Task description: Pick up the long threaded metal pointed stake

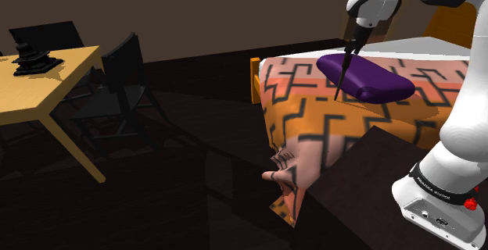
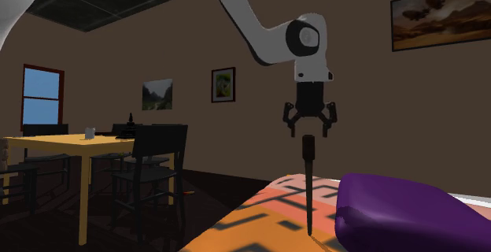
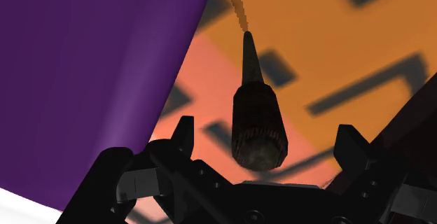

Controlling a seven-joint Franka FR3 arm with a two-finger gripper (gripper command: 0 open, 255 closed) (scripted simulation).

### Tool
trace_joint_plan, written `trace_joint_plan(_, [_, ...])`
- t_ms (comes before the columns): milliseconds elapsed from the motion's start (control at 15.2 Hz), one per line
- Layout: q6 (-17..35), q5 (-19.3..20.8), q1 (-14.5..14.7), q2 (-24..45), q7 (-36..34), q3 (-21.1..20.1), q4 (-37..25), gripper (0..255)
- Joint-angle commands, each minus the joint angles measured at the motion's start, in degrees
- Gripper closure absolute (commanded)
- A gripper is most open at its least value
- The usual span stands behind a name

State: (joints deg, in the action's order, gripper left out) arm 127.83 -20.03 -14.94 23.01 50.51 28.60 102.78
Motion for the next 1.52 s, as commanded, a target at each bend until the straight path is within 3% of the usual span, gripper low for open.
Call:
trace_joint_plan(0, [1.11, -0.78, -0.36, 1.07, 0.6, -0.36, 0.16, 0])
trace_joint_plan(330, [3.16, -1.91, -0.75, 2.5, 1.46, -0.97, 0.97, 0])
trace_joint_plan(396, [3.13, -1.93, -0.78, 2.56, 1.47, -0.98, 0.87, 255])
trace_joint_plan(990, [3.16, -1.91, -0.75, 2.5, 1.47, -0.97, 0.96, 255])
trace_joint_plan(1452, [-0.9, 0.24, -0.04, -0.21, -0.2, 0.16, -0.78, 255])
